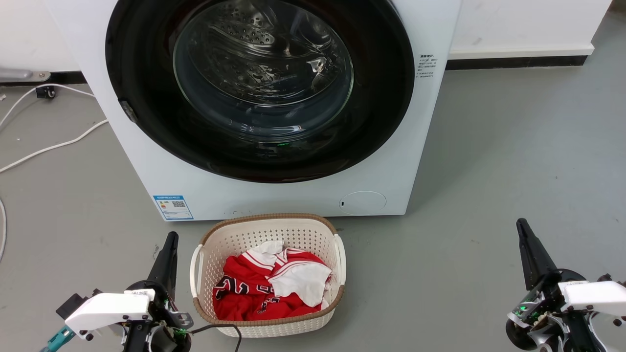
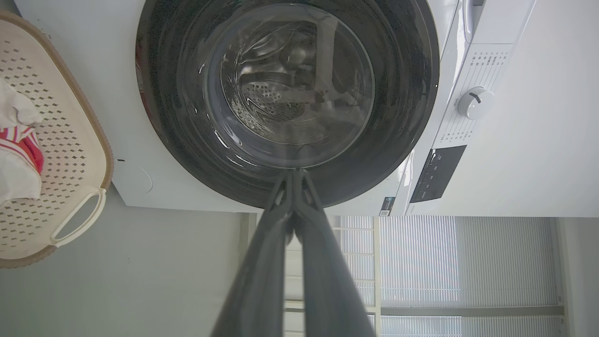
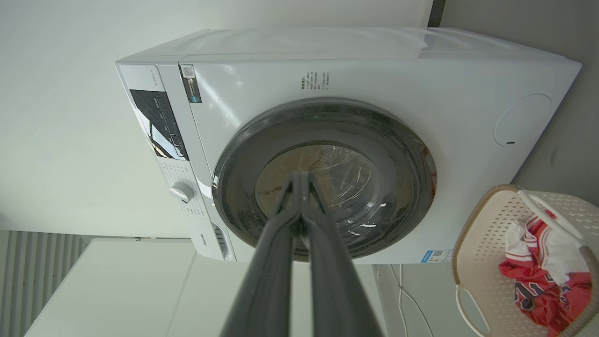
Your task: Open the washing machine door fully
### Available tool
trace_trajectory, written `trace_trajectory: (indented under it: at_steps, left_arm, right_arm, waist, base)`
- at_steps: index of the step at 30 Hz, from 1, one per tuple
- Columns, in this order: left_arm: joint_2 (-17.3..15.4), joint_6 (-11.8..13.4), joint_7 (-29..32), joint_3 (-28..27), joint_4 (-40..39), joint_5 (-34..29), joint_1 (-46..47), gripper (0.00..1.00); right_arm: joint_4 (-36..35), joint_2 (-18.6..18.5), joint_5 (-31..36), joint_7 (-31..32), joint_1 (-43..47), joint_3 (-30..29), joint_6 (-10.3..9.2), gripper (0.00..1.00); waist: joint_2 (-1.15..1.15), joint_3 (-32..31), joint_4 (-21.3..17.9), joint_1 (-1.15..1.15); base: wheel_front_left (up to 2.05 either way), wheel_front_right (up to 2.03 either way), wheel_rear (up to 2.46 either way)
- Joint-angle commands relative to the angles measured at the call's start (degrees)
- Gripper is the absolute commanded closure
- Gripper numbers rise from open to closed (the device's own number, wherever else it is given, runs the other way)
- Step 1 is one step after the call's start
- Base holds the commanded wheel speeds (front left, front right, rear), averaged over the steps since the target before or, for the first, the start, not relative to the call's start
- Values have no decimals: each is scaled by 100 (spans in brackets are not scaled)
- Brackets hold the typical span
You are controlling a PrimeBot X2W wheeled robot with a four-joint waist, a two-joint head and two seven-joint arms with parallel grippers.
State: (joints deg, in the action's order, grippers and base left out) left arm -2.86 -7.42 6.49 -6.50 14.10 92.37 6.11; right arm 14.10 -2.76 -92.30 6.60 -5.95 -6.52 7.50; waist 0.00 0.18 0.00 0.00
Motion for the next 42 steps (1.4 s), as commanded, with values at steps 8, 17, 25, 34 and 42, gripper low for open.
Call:
trace_trajectory:
  at_steps: [8,17,25,34,42]
  left_arm:
    - [-3,-22,27,-12,2,10,33,100]
    - [-3,-22,27,-12,2,10,33,100]
    - [16,8,-87,50,116,-55,-170,0]
    - [13,123,-344,44,-170,-909,-209,0]
    - [10,406,-551,209,-488,-1982,-268,0]
  right_arm:
    - [9,-22,-22,8,-68,6,-2,100]
    - [9,-22,-22,8,-68,5,-2,100]
    - [125,17,60,-79,199,3,-1,0]
    - [-206,13,1048,-338,298,-19,-1,0]
    - [-598,9,2429,-547,404,128,-1,0]
  waist:
    - [0,0,0,0]
    - [0,0,0,0]
    - [0,1,0,0]
    - [0,11,-4,0]
    - [0,21,-5,0]
  base:
    - [0,0,0]
    - [0,0,0]
    - [0,0,0]
    - [0,0,0]
    - [0,0,0]
